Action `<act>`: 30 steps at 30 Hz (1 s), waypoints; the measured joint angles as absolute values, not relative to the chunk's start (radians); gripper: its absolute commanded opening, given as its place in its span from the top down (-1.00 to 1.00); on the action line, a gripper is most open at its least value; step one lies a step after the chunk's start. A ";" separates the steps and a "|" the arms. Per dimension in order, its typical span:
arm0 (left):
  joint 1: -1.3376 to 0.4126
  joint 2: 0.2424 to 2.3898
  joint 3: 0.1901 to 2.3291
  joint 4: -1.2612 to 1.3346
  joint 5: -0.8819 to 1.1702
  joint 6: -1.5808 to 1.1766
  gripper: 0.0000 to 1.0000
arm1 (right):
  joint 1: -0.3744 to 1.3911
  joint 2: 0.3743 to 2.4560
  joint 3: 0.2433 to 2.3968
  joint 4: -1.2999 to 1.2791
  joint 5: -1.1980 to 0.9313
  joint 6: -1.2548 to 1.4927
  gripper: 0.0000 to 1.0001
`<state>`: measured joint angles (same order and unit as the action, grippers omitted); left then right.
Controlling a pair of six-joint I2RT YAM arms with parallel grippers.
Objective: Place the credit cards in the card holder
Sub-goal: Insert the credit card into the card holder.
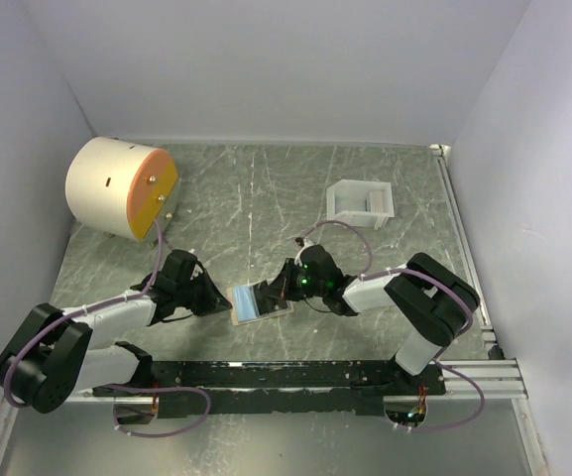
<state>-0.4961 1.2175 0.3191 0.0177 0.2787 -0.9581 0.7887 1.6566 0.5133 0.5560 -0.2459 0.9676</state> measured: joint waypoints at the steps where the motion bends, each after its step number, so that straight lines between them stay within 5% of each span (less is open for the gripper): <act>1: -0.496 1.217 0.319 0.017 0.279 -0.958 0.78 | 0.789 1.657 0.513 0.558 -0.246 0.969 1.00; 14: -0.496 1.212 0.315 0.019 0.278 -0.961 0.78 | 0.799 1.652 0.633 0.361 -0.202 0.911 0.07; 30: -0.495 1.197 0.298 0.037 0.280 -0.977 0.78 | 0.839 1.620 0.741 0.109 -0.153 0.787 0.02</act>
<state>-0.4953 1.1973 0.2981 0.0368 0.2798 -0.9768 0.8394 1.6203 0.7414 0.1093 -0.1532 0.7868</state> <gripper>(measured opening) 0.117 0.488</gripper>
